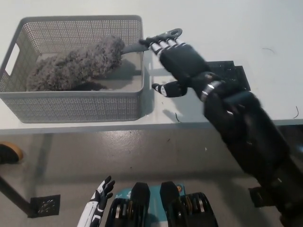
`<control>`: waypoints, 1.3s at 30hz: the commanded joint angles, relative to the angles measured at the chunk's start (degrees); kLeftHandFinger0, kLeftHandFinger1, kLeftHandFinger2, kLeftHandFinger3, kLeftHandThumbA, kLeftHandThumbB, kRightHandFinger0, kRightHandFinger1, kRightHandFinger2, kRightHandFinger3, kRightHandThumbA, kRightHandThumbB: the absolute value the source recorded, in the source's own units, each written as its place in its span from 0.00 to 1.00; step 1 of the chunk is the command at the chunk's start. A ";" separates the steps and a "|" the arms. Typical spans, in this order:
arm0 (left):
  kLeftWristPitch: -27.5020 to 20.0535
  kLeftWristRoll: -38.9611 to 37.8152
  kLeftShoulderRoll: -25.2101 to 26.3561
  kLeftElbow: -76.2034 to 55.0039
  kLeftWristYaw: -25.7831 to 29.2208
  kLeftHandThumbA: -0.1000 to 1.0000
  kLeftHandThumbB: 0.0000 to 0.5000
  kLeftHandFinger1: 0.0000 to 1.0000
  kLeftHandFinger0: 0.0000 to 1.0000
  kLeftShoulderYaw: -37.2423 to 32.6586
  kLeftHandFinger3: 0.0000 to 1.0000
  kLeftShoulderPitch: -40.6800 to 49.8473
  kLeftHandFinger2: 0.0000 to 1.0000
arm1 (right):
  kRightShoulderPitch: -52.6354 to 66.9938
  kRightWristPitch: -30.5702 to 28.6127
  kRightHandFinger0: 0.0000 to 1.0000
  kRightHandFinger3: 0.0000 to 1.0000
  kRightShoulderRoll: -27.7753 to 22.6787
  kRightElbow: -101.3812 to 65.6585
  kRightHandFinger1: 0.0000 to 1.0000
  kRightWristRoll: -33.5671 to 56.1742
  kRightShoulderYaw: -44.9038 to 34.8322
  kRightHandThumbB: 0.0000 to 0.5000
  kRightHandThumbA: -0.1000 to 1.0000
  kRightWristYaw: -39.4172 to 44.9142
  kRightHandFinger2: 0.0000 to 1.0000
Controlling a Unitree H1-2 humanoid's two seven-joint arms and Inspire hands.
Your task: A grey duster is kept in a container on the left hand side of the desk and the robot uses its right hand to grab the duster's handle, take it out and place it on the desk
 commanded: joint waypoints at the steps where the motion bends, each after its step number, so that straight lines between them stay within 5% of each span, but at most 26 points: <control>1: -2.93 0.24 1.48 -1.86 0.05 1.00 0.37 1.00 1.00 -0.42 1.00 -0.98 1.00 | -14.88 12.03 1.00 1.00 2.43 17.22 1.00 -13.66 7.36 1.00 0.75 4.24 1.00; 10: -2.93 0.31 2.22 -2.06 -0.87 0.99 0.32 1.00 1.00 -1.76 1.00 -1.12 1.00 | -20.56 15.26 1.00 1.00 1.49 22.91 1.00 -12.62 10.44 1.00 0.85 2.47 1.00; 16: -2.93 -0.18 2.46 -1.72 -0.89 1.00 0.31 1.00 1.00 -2.22 1.00 -1.41 1.00 | -22.60 15.56 1.00 1.00 -0.36 14.25 1.00 -12.32 9.82 1.00 0.82 4.35 1.00; 26: -2.93 -0.55 3.90 -1.52 -2.13 1.00 0.34 1.00 1.00 -2.34 1.00 -1.75 1.00 | -14.15 19.16 1.00 1.00 -5.11 -20.74 1.00 -13.92 9.26 1.00 0.92 26.85 1.00; 29: -2.93 -0.14 3.95 -1.36 -2.36 1.00 0.34 1.00 1.00 -2.59 1.00 -1.74 1.00 | -12.30 17.61 1.00 1.00 -5.87 -25.93 1.00 -15.52 9.11 1.00 0.94 27.68 1.00; 39: -2.93 0.40 3.76 -1.19 -2.03 1.00 0.36 1.00 1.00 -3.82 1.00 -0.08 1.00 | -14.41 16.23 1.00 1.00 -5.21 -11.71 1.00 -16.38 7.67 1.00 0.90 22.47 1.00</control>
